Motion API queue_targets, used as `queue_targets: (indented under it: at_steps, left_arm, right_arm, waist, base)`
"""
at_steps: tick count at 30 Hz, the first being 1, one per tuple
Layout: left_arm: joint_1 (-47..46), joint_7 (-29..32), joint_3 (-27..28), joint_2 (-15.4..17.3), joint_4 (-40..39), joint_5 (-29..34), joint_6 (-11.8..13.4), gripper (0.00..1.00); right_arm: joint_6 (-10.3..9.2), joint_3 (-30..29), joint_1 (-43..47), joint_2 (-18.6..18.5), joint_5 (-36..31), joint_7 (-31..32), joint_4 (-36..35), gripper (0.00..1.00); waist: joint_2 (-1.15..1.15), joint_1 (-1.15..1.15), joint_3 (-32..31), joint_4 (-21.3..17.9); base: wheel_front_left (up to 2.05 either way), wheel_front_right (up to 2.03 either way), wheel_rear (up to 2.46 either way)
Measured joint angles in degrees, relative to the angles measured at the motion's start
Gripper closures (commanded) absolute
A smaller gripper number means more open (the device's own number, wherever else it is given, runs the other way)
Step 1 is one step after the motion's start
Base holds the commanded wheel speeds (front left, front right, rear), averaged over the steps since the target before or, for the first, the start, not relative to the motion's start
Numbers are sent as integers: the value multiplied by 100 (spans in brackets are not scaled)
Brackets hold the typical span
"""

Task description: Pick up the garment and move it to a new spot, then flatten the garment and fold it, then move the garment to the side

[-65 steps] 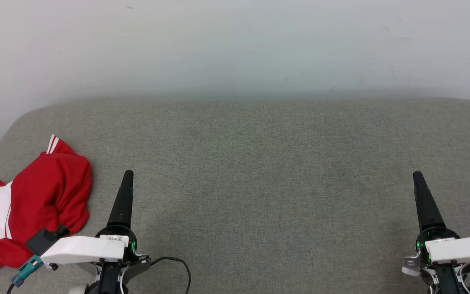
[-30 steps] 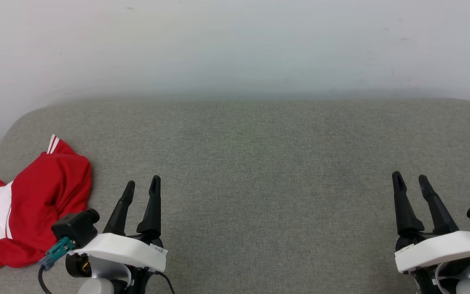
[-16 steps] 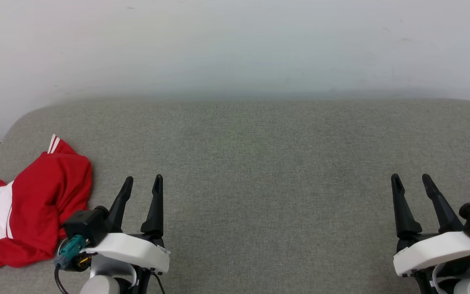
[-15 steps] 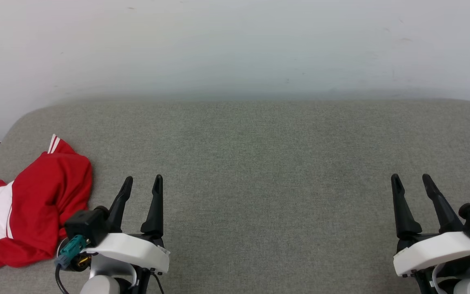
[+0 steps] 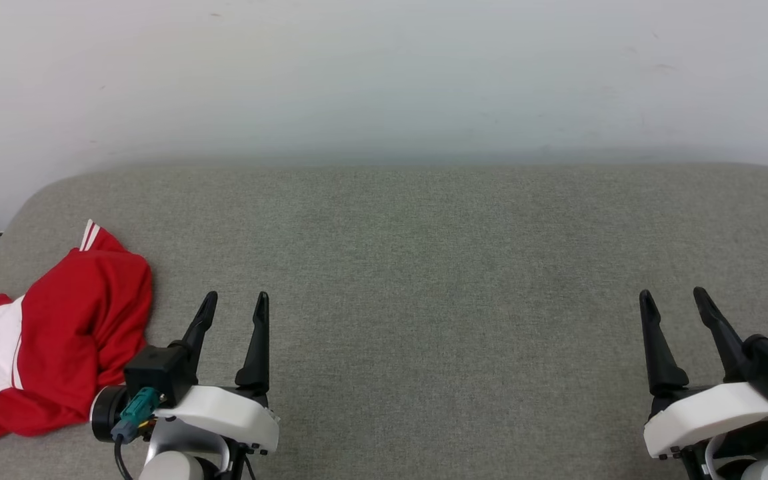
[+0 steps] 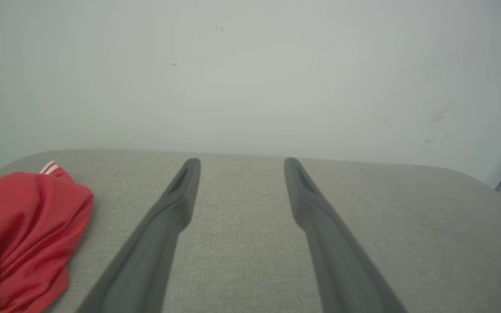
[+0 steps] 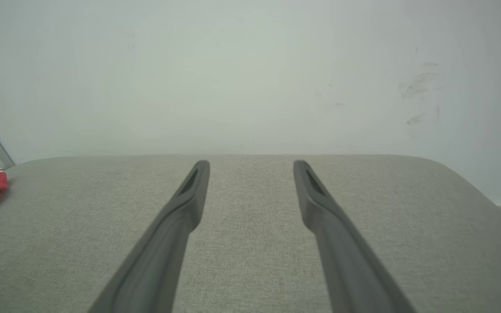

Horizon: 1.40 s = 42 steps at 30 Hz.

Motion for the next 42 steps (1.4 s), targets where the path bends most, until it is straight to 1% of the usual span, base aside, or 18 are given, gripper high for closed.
queue_targets:
  at_steps: [10,15,24,32,42]
  left_arm:
    - [-18,-111,15,-26,116,241,-3,0]
    - [-44,-162,44,-74,224,288,-62,0]
    - [-102,-259,88,-119,364,415,-123,0]
    - [-157,-287,152,-136,458,478,-154,0]
    - [-174,-287,318,-151,486,366,-163,0]
  right_arm:
    - [0,-63,34,0,-331,14,-47,0]
    - [0,-98,43,1,-467,-14,-62,0]
    - [1,-142,105,2,-710,-111,-79,0]
    - [1,-15,122,2,-739,-138,-111,0]
    - [1,207,90,3,-664,-164,-142,0]
  waist:
    - [0,0,-21,15]
    - [0,0,-35,34]
    - [0,0,-64,195]
    - [0,0,-56,620]
    - [0,0,-5,1405]
  base:
    - [0,0,0]
    - [0,0,0]
    - [0,0,0]
    - [0,0,0]
    - [0,0,0]
